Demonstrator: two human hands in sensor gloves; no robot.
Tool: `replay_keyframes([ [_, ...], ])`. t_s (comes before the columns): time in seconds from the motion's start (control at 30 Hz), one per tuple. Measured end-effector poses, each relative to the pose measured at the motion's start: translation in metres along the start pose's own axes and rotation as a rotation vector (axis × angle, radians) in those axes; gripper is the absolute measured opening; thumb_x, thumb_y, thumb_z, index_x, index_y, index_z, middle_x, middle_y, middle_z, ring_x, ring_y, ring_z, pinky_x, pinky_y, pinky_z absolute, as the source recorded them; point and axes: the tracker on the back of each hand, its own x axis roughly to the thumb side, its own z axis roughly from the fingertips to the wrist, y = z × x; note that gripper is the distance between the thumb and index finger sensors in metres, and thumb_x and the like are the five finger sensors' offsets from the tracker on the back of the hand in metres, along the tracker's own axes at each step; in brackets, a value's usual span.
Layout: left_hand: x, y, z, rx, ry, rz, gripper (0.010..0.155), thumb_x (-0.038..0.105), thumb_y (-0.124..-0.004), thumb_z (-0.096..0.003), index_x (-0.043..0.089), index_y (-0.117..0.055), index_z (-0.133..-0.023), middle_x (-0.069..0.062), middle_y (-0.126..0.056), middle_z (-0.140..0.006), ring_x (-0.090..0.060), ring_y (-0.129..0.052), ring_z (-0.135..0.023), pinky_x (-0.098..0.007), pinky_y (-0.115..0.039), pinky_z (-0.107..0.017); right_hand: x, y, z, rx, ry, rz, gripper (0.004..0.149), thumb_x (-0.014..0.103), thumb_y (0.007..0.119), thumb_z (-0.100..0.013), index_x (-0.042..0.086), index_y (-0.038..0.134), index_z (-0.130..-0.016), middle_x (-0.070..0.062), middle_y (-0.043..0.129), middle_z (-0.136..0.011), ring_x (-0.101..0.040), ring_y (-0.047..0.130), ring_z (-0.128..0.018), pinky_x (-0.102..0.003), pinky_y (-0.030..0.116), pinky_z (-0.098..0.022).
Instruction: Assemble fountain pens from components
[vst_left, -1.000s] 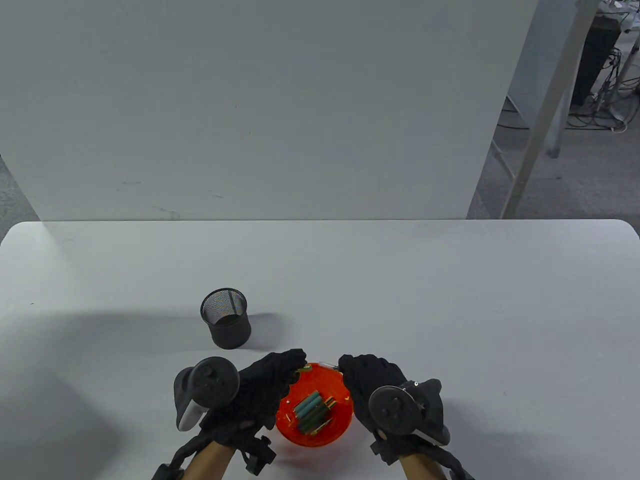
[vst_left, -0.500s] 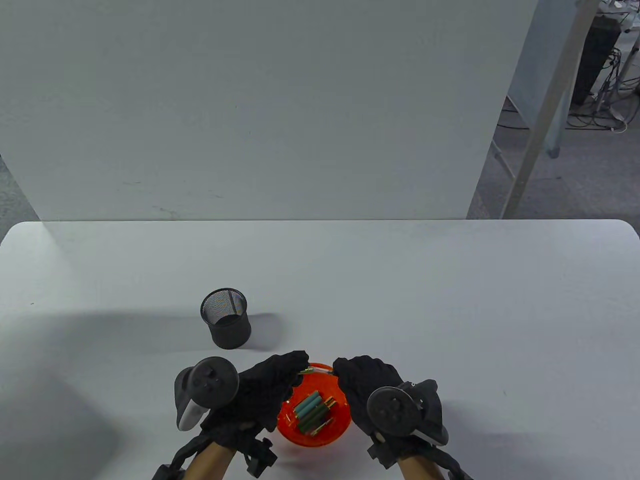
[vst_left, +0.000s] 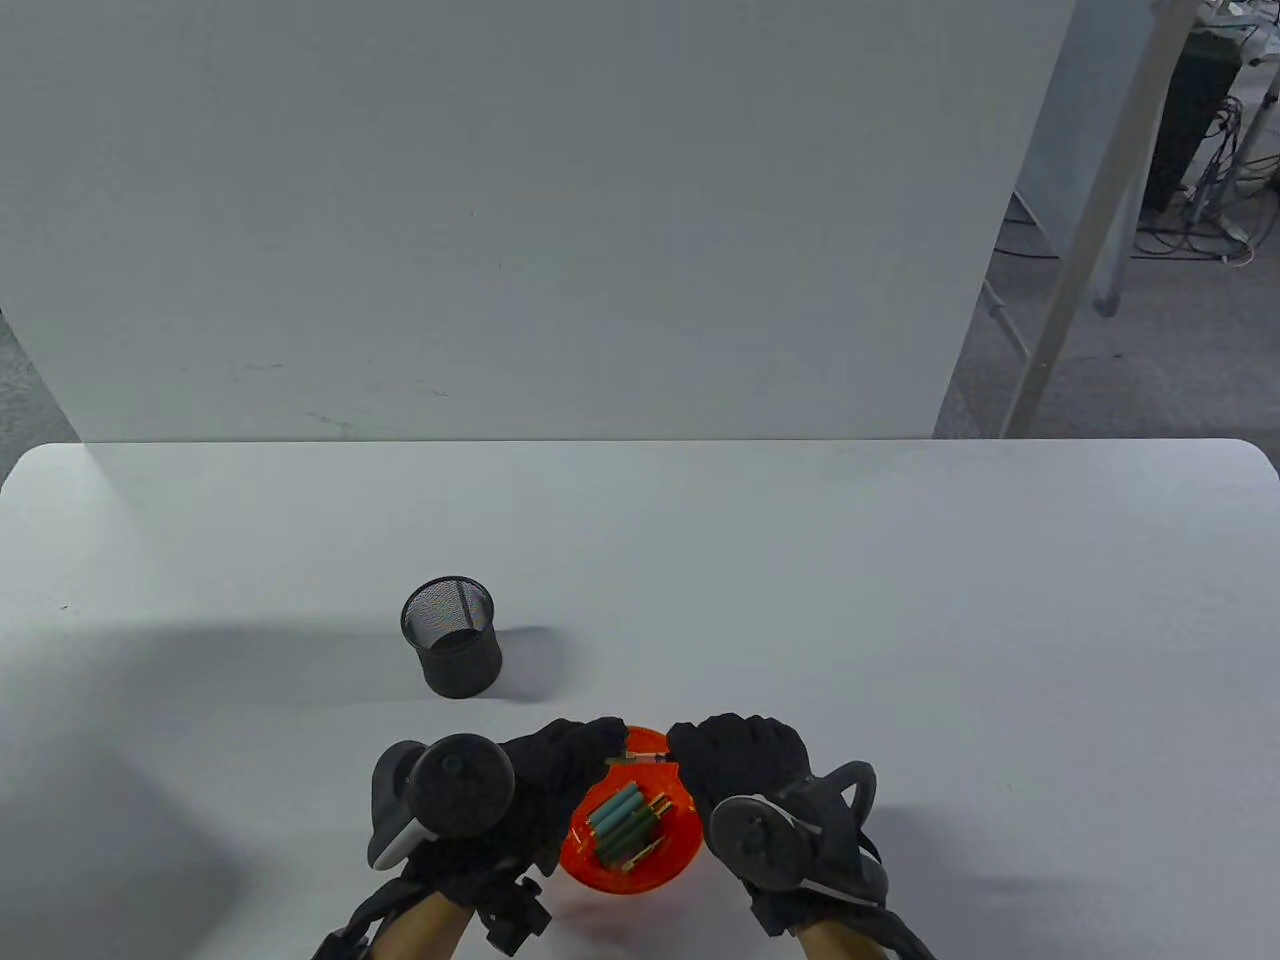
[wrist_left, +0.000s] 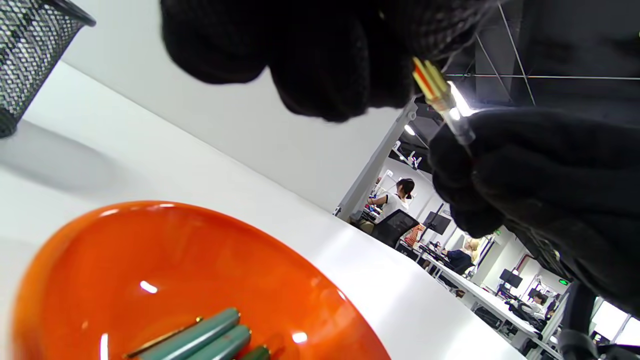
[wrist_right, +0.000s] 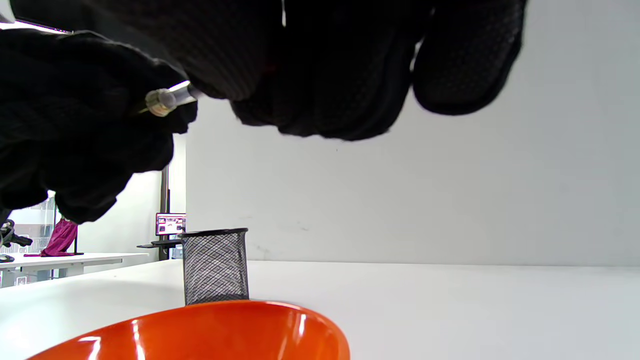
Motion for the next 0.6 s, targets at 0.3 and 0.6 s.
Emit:
replay_keyframes([
  [0.3, 0.003, 0.0, -0.001, -0.013, -0.013, 0.088, 0.044, 0.037, -0.071, -0.0539, 0.029, -0.078, -0.097, 0.0, -0.097, -0.076, -0.013, -0.105, -0.046, -0.037, -0.091, -0.038, 0.003, -0.001, 0.003, -0.044, -0.018, 0.0, 0.041, 0.027, 0.066, -0.055, 0.016, 0.081, -0.092, -0.016, 0.083, -0.082, -0.03, 0.087, -0.065, -0.061, 0.072, -0.06],
  [0.6, -0.019, 0.009, -0.003, 0.006, 0.096, 0.199, 0.046, 0.036, -0.07, -0.0545, 0.029, -0.074, -0.099, 0.0, -0.093, -0.083, -0.016, -0.102, -0.054, -0.04, -0.088, -0.045, -0.016, 0.01, 0.004, -0.128, 0.163, -0.362, 0.058, 0.039, 0.067, -0.059, 0.011, 0.058, -0.109, -0.018, 0.073, -0.097, -0.033, 0.083, -0.075, -0.062, 0.07, -0.061],
])
